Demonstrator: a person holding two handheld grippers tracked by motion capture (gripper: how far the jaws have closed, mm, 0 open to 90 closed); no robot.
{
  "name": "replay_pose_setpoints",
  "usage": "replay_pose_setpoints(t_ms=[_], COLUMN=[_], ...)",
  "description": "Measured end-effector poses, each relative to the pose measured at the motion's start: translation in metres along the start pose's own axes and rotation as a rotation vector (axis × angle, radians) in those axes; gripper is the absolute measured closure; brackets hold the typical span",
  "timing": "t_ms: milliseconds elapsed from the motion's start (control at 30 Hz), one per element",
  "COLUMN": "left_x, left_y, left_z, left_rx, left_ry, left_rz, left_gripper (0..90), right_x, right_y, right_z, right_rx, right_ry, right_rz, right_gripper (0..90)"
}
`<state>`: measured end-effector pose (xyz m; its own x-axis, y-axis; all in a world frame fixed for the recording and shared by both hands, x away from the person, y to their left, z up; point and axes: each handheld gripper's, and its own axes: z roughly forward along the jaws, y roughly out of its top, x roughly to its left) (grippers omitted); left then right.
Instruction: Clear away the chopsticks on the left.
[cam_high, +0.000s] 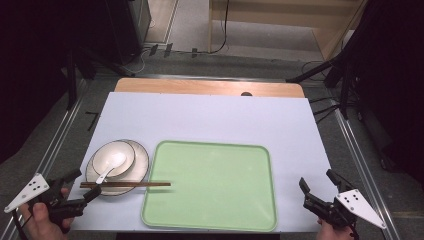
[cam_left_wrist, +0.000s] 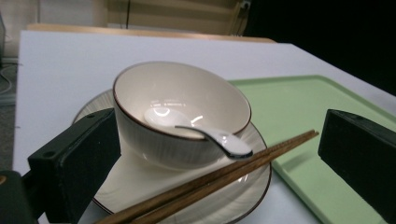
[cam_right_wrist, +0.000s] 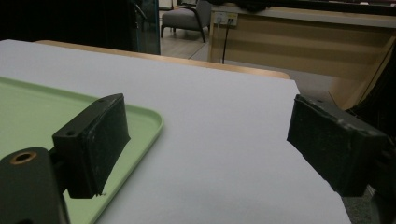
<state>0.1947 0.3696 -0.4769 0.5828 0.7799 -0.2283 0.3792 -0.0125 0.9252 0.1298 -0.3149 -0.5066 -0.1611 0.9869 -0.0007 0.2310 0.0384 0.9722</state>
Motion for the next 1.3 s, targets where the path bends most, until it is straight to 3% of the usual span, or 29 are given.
replay_pose_setpoints(t_ms=[100, 167, 233, 300, 333, 367, 400, 433, 467, 567, 600, 700, 733, 833, 1000, 1300], left_x=[-0.006, -0.013, -0.021, -0.028, -0.028, -0.032, -0.036, -0.038, -0.044, -0.06, -0.068, -0.075, -0.081, -0.086, -0.085, -0.083], left_y=[0.01, 0.016, 0.02, 0.021, 0.021, 0.022, 0.022, 0.022, 0.021, 0.017, 0.013, 0.007, -0.001, -0.01, -0.024, -0.027], left_z=[-0.005, -0.005, -0.001, 0.001, 0.001, 0.003, 0.005, 0.006, 0.009, 0.023, 0.033, 0.042, 0.052, 0.062, 0.084, 0.099], left_rx=[-0.052, -0.051, -0.024, -0.026, -0.026, -0.015, -0.006, -0.008, -0.003, 0.048, 0.09, 0.124, 0.152, 0.191, 0.262, 0.301], left_ry=[0.003, 0.06, 0.087, 0.066, 0.066, 0.041, 0.028, 0.02, 0.009, -0.025, -0.042, -0.054, -0.069, -0.051, -0.024, 0.002], left_rz=[-0.031, -0.028, -0.023, -0.007, -0.007, -0.004, -0.006, -0.005, 0.002, 0.035, 0.055, 0.058, 0.048, 0.074, 0.075, 0.101], left_gripper=[0.3, 17.1, 24.0, 53.8, 62.9, 62.9, 76.5, 76.5, 86.1, 90.0, 90.0, 90.0, 90.0, 90.0, 90.0, 90.0], right_x=[0.001, 0.002, 0.002, 0.001, 0.001, 0.001, 0.001, 0.001, 0.001, 0.002, 0.003, 0.004, 0.004, 0.005, 0.006, 0.008], right_y=[-0.001, -0.002, -0.002, -0.002, -0.002, -0.002, -0.003, -0.003, -0.003, -0.003, -0.003, -0.003, -0.003, -0.003, -0.004, -0.004], right_z=[0.001, -0.001, -0.002, -0.003, -0.003, -0.003, -0.001, -0.001, 0.0, 0.001, 0.002, 0.003, 0.003, 0.003, 0.005, 0.007], right_rx=[0.009, 0.014, 0.011, 0.012, 0.012, 0.014, 0.024, 0.024, 0.025, 0.026, 0.03, 0.031, 0.03, 0.032, 0.038, 0.055], right_ry=[0.003, 0.006, 0.006, 0.004, 0.004, 0.005, 0.006, 0.006, 0.01, 0.012, 0.013, 0.016, 0.017, 0.018, 0.021, 0.012], right_rz=[-0.008, -0.01, -0.012, -0.009, -0.009, -0.008, -0.004, -0.004, -0.002, -0.012, -0.011, -0.01, -0.014, -0.012, -0.016, -0.015], right_gripper=[12.7, 12.7, 12.7, 12.7, 12.7, 12.7, 12.7, 12.7, 12.7, 12.7, 12.7, 12.7, 12.7, 12.7, 12.7, 12.7])
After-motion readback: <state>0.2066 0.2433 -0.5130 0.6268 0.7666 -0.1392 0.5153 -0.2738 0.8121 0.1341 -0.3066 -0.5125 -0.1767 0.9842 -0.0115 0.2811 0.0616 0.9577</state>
